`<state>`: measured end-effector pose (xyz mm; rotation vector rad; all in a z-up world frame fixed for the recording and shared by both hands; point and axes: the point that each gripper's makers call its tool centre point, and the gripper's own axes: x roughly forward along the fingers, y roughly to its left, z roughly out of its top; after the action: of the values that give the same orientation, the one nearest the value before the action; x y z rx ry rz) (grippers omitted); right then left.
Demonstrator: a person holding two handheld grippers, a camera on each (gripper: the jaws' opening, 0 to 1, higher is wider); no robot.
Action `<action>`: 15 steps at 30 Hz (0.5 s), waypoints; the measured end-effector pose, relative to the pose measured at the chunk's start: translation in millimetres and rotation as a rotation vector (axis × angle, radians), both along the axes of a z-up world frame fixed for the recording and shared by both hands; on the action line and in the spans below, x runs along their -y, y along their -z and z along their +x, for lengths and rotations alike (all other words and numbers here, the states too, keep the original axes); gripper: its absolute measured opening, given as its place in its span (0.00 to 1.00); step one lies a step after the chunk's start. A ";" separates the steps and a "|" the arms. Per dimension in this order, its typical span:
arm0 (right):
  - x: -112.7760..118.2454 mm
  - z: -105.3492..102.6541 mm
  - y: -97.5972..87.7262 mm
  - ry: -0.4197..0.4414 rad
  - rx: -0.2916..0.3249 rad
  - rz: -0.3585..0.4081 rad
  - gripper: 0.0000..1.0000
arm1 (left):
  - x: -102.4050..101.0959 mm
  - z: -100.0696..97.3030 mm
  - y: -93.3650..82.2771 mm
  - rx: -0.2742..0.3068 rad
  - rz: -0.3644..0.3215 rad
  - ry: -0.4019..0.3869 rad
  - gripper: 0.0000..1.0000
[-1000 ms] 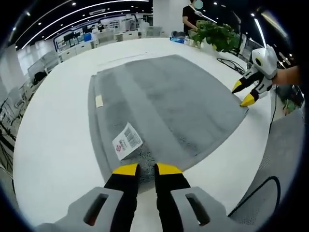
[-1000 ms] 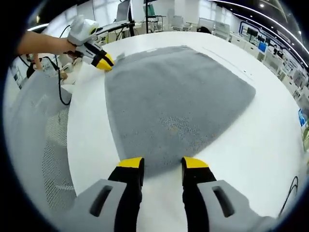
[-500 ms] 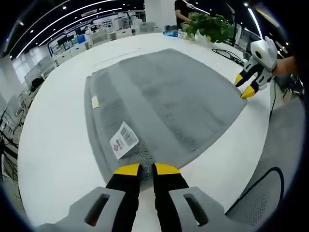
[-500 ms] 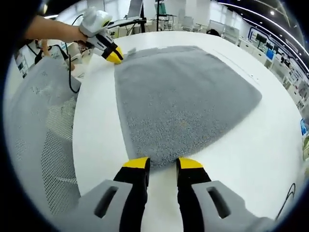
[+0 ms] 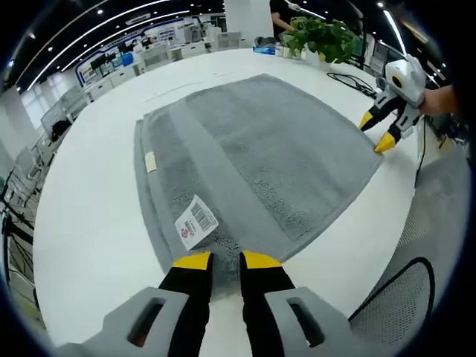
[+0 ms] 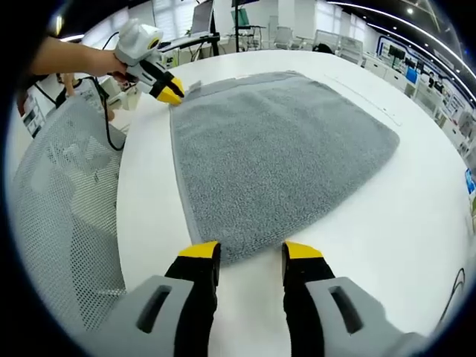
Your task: Fold the towel on the table until its edges align and the towel forms a compact rectangular stack.
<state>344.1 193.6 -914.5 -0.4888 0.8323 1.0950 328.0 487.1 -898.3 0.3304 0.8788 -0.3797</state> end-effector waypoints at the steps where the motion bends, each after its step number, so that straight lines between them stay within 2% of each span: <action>1: -0.5 1.0 -2.2 0.006 -0.002 0.017 0.37 | -0.1 2.3 -4.5 0.007 -0.002 -0.012 0.15; 5: -2.6 8.2 -12.5 0.028 0.004 0.070 0.39 | 1.8 12.3 -21.3 0.055 -0.001 -0.042 0.17; 9: -2.5 21.1 -24.6 0.076 0.008 0.137 0.43 | 13.6 16.8 -35.8 0.096 -0.025 -0.058 0.20; 10: -3.6 25.4 -28.1 0.089 0.012 0.163 0.44 | 17.1 18.1 -39.2 0.104 -0.038 -0.066 0.20; 11: -4.3 31.6 -33.5 0.103 0.020 0.190 0.44 | 26.5 21.5 -43.2 0.109 -0.103 -0.106 0.20; 15: -2.2 50.5 -46.2 0.121 0.061 0.236 0.46 | 46.9 28.9 -54.5 0.155 -0.091 -0.062 0.21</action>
<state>394.6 195.8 -868.4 -0.2689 0.6609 1.0452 356.8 440.3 -843.7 0.2449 0.7166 -0.3306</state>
